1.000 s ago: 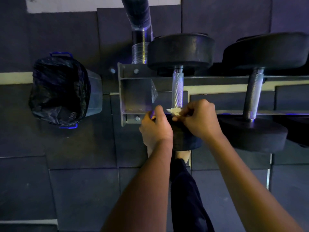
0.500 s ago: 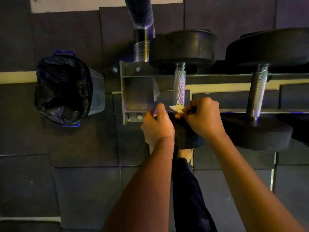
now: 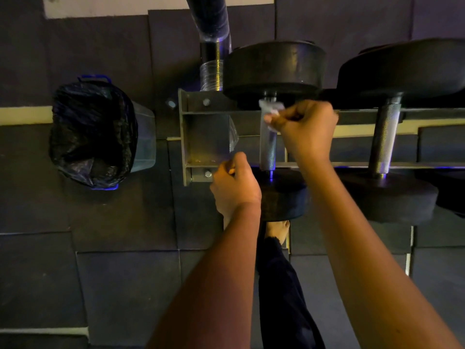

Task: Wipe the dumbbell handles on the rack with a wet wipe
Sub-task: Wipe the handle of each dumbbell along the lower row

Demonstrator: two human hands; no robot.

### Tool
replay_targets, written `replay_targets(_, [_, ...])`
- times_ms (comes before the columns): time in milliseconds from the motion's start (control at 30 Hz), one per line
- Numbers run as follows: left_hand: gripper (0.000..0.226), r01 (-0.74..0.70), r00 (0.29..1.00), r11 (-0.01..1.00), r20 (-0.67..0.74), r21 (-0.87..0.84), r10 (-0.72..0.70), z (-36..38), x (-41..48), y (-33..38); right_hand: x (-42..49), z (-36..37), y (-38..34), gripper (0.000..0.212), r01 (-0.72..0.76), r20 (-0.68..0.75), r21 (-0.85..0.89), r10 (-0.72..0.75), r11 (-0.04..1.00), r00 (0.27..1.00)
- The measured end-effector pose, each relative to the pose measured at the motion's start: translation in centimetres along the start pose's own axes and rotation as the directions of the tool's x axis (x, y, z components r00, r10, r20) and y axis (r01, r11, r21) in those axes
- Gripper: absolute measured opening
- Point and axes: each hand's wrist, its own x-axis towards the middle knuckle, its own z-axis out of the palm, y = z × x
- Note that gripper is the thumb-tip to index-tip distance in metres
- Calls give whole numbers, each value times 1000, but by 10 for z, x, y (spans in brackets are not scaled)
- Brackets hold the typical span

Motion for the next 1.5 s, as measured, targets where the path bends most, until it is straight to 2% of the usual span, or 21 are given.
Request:
replay_targets(133, [30, 22, 999, 1000, -47, 17, -22, 2, 4, -3, -40, -11, 22, 24, -41, 172, -150, 67, 988, 983])
replay_targets(267, [36, 6, 998, 1000, -55, 17, -5, 3, 5, -4, -42, -13, 26, 23, -54, 267, -197, 107, 979, 958])
replay_targets(333, [36, -3, 999, 1000, -48, 11, 4, 3, 4, -5, -29, -11, 21, 23, -55, 221, -158, 89, 986, 971])
replay_targets(500, [30, -12, 1000, 1000, -21, -24, 11, 2, 1, -2, 8, -4, 5, 10, -47, 36, 85, 44, 995, 998])
replay_targets(600, [30, -6, 1000, 1000, -20, -9, 6, 2, 2, -2, 7, -4, 6, 11, -39, 68, 28, 37, 999, 997])
replay_targets(733, [32, 12, 999, 1000, -53, 6, -11, 2, 4, -3, -28, -14, 23, 14, -45, 251, -157, 84, 987, 964])
replay_targets(833, [30, 11, 999, 1000, -53, 8, -11, 3, 4, -3, -43, -19, 32, 14, -75, 325, -151, 121, 986, 938])
replay_targets(900, [29, 1, 999, 1000, -51, -8, -1, 2, 2, -2, -40, -18, 31, 12, -103, 316, -104, 131, 989, 940])
replay_targets(1000, [30, -8, 999, 1000, -34, -20, 7, 0, -1, -1, -21, -13, 22, 8, -145, 226, 42, 132, 989, 965])
replay_targets(1133, [30, -14, 1000, 999, -27, -47, 13, -1, -2, -1, 11, -8, 7, 9, -91, 126, 141, 73, 986, 989])
replay_targets(1233, [30, -19, 999, 998, -27, -56, 18, 0, -3, -1, 11, -8, 5, 11, -100, 128, 112, 85, 989, 988])
replay_targets(1367, [30, -13, 999, 999, -51, -30, 11, 1, 1, -3, -34, -8, 20, 15, -55, 182, -119, 77, 991, 980])
replay_targets(1500, [31, -23, 998, 1000, -57, -11, 22, 1, 2, -4, -52, -7, 27, 23, -108, 158, -117, 126, 987, 979])
